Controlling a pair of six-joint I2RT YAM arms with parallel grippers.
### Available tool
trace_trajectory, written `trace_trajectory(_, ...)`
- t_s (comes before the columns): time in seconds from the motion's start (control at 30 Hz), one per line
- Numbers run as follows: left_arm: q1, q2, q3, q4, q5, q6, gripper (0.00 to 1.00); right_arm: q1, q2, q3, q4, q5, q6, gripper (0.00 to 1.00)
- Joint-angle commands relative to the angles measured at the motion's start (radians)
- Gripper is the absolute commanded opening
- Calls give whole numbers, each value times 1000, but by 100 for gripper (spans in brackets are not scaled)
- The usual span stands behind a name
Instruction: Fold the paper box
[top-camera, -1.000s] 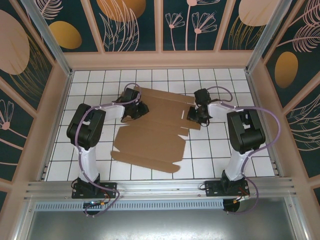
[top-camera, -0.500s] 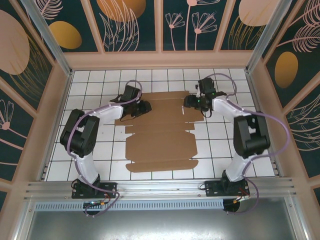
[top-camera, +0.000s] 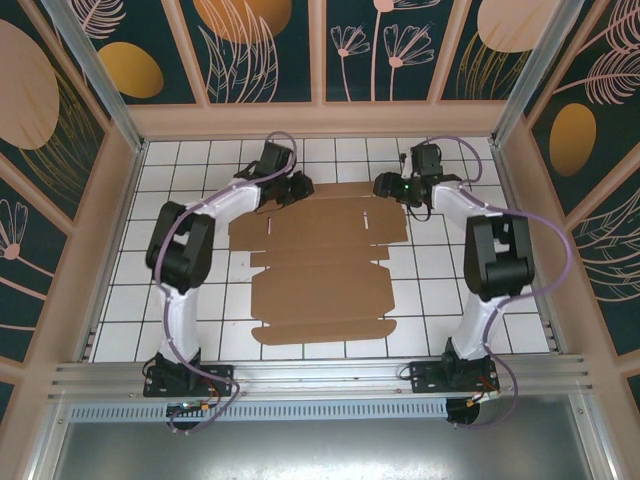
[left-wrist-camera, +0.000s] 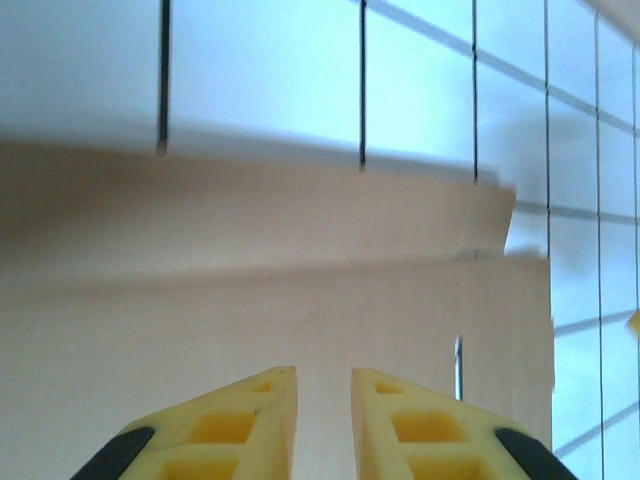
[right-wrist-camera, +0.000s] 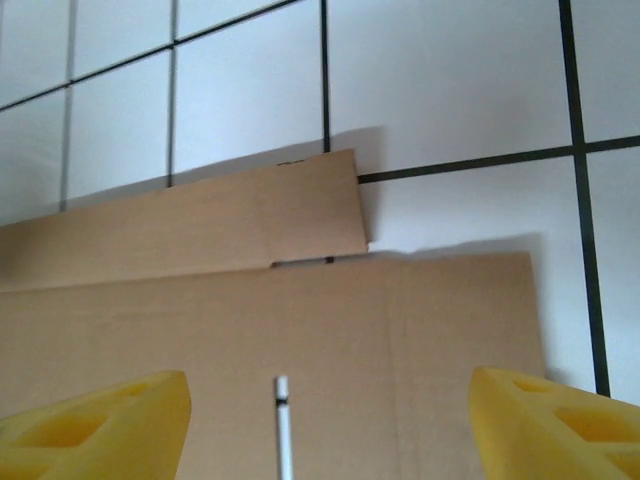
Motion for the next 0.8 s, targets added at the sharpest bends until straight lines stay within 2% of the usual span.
trace_trajectory(0.0, 31, 119, 137, -100, 24, 13, 21, -3, 49, 122, -24, -26, -27, 74)
trace_trajectory(0.13, 52, 281, 328, -177, 39, 16, 19, -29, 166, 265, -73, -85, -44, 75)
trace_trajectory(0.27, 68, 351, 386, -184, 51, 20, 19, -41, 310, 454, -194, -142, -59, 77)
trace_trajectory(0.37, 73, 374, 378, -174, 60, 14, 18, -39, 368, 524, -237, -140, -52, 77)
trace_trajectory(0.5, 73, 352, 266, -91, 62, -3, 18, -39, 393, 513, -248, -142, -34, 77)
trace_trajectory(0.67, 73, 340, 210, -57, 54, 24, 19, -18, 401, 489, -251, -183, -50, 77)
trace_trajectory(0.77, 73, 304, 196, -43, 48, 56, 19, -5, 412, 509, -282, -134, -66, 77)
